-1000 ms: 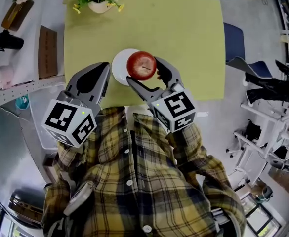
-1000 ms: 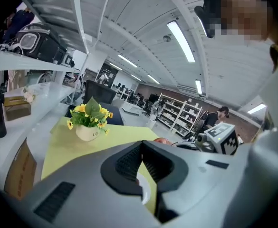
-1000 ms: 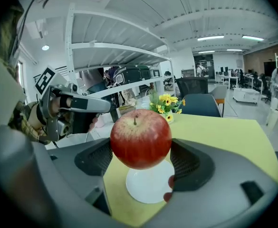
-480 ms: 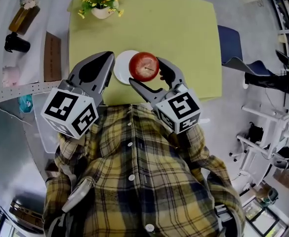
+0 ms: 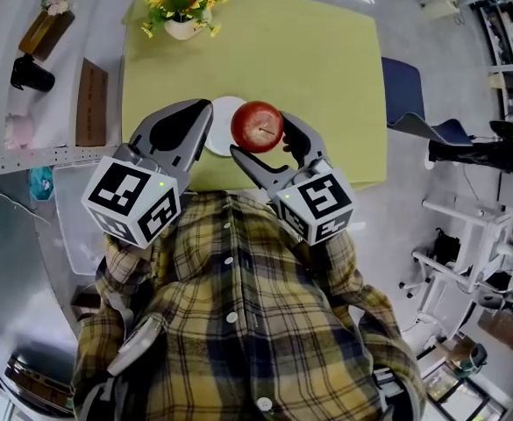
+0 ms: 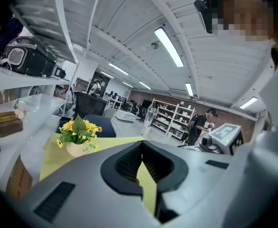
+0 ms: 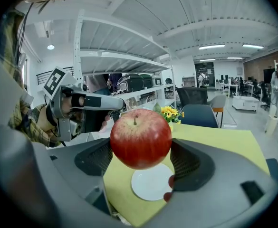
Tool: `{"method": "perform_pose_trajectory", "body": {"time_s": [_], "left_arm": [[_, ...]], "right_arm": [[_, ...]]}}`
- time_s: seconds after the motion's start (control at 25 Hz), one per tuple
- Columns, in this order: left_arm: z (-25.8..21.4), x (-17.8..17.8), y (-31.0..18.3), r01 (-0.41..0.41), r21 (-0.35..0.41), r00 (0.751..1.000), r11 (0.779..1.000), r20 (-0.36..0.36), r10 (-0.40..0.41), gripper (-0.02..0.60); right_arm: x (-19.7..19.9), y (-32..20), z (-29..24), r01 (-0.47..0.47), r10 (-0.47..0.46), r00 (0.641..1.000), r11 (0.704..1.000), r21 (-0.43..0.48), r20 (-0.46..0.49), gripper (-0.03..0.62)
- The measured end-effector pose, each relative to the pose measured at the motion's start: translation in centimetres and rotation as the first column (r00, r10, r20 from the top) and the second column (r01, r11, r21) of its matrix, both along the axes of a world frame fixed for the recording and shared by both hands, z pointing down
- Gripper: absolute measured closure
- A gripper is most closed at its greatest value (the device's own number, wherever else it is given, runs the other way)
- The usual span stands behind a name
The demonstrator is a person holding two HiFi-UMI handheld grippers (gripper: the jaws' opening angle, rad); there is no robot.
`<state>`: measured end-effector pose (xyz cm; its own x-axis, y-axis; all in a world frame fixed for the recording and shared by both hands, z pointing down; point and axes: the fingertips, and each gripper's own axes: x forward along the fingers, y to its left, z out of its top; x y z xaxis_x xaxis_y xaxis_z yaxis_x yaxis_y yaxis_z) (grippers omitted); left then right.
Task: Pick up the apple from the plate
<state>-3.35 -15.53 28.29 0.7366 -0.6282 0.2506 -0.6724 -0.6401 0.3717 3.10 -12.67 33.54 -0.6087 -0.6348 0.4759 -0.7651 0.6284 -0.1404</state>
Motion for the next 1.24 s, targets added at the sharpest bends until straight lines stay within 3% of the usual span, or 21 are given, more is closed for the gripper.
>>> {"method": "perform_pose_trajectory", "body": {"time_s": [0.48,0.8,1.0,1.24], "left_arm": [[-0.1,0.2,0.2,0.001,0.006,1.0,1.0,0.009,-0.001,0.574],[-0.2,1.1,-0.1,-0.037,0.027,0.998,0.999,0.05,0.036,0.574],[-0.5,1.2,-0.6,-0.016,0.033,0.998,0.999,0.066,0.014,0.574],[0.1,1.9,-0.5,-0.091,0.061,0.989,0.994,0.123,0.083,0.574]], "right_arm": [[0.2,0.4,0.0,0.017,-0.017,1.0,1.0,0.004,-0.015,0.217],[0.3,0.9,0.2,0.027,-0.027,0.999,1.0,-0.009,-0.021,0.217],[0.9,1.3,0.0,0.028,-0.029,0.999,0.999,-0.015,-0.025,0.217],[0.9,0.5,0.4,0.014,-0.014,0.999,1.0,-0.007,-0.042,0.217]]}}
